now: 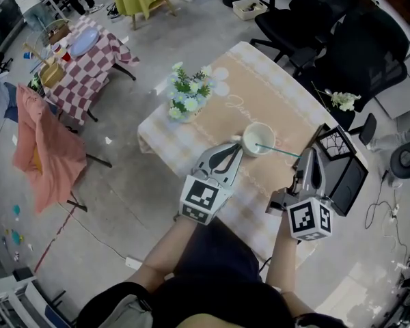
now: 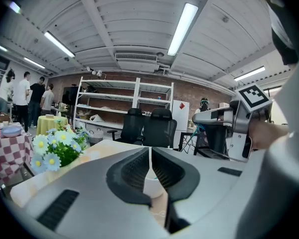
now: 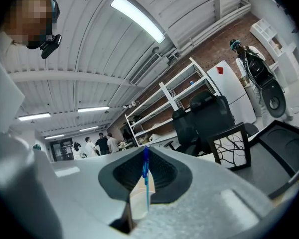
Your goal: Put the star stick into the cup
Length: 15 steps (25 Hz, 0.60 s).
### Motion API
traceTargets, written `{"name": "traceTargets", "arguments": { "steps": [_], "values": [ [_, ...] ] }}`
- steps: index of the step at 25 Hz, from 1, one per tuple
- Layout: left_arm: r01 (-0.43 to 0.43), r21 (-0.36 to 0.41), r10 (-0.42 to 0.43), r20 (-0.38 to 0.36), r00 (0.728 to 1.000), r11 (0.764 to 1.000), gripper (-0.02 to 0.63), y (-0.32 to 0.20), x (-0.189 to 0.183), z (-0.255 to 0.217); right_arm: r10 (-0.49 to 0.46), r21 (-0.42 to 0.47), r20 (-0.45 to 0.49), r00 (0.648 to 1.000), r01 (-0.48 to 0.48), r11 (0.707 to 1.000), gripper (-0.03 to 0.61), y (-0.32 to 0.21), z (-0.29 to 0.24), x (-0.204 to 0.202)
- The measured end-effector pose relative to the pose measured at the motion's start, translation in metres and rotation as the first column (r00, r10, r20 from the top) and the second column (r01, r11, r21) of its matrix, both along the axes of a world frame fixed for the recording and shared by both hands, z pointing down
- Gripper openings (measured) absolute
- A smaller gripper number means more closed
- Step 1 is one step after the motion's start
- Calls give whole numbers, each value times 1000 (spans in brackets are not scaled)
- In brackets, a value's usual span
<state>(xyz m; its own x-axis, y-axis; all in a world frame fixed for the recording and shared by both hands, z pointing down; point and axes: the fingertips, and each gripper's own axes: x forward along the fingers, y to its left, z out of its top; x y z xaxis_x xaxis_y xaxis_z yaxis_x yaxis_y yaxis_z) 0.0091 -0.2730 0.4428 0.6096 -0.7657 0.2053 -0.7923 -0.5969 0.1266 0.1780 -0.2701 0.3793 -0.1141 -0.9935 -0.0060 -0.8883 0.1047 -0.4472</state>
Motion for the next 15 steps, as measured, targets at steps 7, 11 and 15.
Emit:
{"name": "traceTargets", "arguments": {
  "steps": [7, 11, 15],
  "values": [
    [22, -39, -22, -6, 1000, 999, 23, -8, -1, 14, -16, -17, 8, 1000, 16, 1000, 17, -15, 17, -7],
    [22, -64, -22, -6, 1000, 998, 23, -11, 0, 23, -13, -15, 13, 1000, 14, 1000, 17, -23, 24, -9],
    [26, -75, -27, -3, 1000, 997, 23, -13, 0, 28, -15, -18, 28, 999, 16, 1000, 17, -27, 32, -12]
  ]
}}
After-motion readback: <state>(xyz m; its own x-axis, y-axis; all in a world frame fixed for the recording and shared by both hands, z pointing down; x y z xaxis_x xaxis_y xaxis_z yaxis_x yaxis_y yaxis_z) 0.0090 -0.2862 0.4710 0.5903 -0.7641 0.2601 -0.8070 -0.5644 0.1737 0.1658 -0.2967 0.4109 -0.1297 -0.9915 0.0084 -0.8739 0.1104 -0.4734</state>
